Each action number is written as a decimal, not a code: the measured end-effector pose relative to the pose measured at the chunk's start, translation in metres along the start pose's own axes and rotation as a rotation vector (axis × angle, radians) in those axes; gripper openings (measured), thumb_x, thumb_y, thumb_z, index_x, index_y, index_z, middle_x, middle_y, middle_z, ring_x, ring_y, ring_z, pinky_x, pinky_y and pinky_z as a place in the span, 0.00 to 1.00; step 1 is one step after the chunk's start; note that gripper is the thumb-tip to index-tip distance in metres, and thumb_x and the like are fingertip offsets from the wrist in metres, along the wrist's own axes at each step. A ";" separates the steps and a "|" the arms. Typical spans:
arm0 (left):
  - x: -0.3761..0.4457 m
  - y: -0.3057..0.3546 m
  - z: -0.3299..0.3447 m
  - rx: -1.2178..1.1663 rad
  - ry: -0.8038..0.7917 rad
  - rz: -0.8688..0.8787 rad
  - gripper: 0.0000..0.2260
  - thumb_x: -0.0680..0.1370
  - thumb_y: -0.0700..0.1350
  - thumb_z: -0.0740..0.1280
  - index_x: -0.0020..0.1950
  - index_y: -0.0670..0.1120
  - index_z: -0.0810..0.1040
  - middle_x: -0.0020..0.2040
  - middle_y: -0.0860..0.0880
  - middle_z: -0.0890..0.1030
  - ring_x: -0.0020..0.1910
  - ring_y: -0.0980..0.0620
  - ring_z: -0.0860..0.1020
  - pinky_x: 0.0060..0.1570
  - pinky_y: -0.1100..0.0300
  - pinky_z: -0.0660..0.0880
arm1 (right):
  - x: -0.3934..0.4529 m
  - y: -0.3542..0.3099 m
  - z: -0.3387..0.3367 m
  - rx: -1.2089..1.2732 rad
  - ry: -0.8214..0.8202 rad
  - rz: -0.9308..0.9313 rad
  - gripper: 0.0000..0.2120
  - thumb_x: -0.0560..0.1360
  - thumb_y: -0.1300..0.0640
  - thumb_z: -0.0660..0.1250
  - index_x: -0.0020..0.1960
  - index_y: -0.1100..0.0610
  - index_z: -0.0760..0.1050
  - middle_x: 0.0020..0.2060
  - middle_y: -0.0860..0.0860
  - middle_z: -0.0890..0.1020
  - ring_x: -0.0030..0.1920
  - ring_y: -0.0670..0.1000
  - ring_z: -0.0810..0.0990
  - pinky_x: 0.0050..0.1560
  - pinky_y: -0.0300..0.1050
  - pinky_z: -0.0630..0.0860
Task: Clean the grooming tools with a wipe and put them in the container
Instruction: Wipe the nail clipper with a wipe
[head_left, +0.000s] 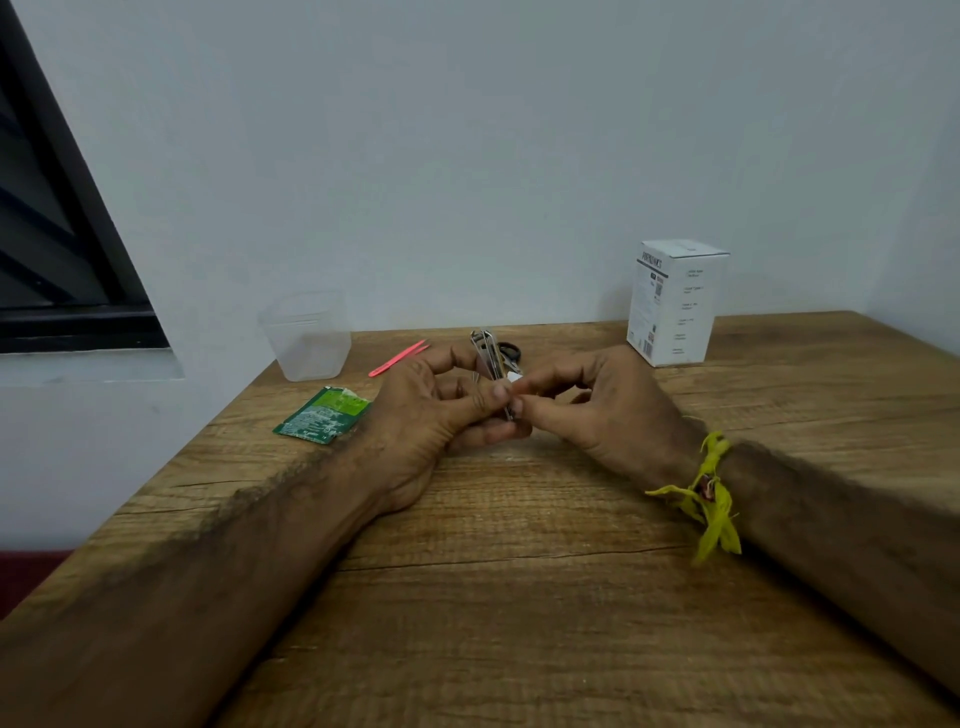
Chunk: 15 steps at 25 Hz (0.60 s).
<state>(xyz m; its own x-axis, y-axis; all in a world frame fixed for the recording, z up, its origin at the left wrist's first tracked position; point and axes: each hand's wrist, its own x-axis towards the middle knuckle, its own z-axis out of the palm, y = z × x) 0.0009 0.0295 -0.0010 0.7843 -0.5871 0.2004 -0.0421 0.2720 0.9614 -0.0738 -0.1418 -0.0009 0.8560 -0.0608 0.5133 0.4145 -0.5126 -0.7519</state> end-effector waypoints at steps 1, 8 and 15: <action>0.000 0.000 0.001 0.024 -0.001 0.013 0.09 0.66 0.37 0.75 0.41 0.45 0.78 0.35 0.41 0.82 0.37 0.45 0.85 0.36 0.56 0.83 | 0.000 0.000 0.002 -0.048 0.025 -0.016 0.05 0.71 0.61 0.75 0.46 0.57 0.85 0.38 0.50 0.85 0.37 0.46 0.83 0.35 0.40 0.79; 0.000 -0.003 0.006 0.180 -0.017 0.090 0.07 0.74 0.36 0.73 0.50 0.40 0.80 0.39 0.41 0.83 0.40 0.46 0.85 0.39 0.57 0.83 | 0.002 0.003 0.008 -0.342 0.186 -0.038 0.05 0.67 0.54 0.72 0.42 0.52 0.83 0.35 0.45 0.82 0.37 0.45 0.80 0.38 0.46 0.78; 0.003 -0.005 0.002 0.169 0.035 0.003 0.09 0.77 0.37 0.72 0.55 0.36 0.80 0.42 0.36 0.84 0.38 0.39 0.85 0.38 0.55 0.83 | 0.007 0.007 -0.008 -0.112 0.090 0.095 0.05 0.75 0.53 0.72 0.43 0.52 0.85 0.36 0.49 0.85 0.40 0.53 0.82 0.42 0.46 0.77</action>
<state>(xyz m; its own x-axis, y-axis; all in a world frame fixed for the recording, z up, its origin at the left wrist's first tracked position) 0.0025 0.0249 -0.0047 0.8050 -0.5587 0.1997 -0.1455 0.1403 0.9794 -0.0670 -0.1526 0.0007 0.8565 -0.1879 0.4807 0.2914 -0.5928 -0.7508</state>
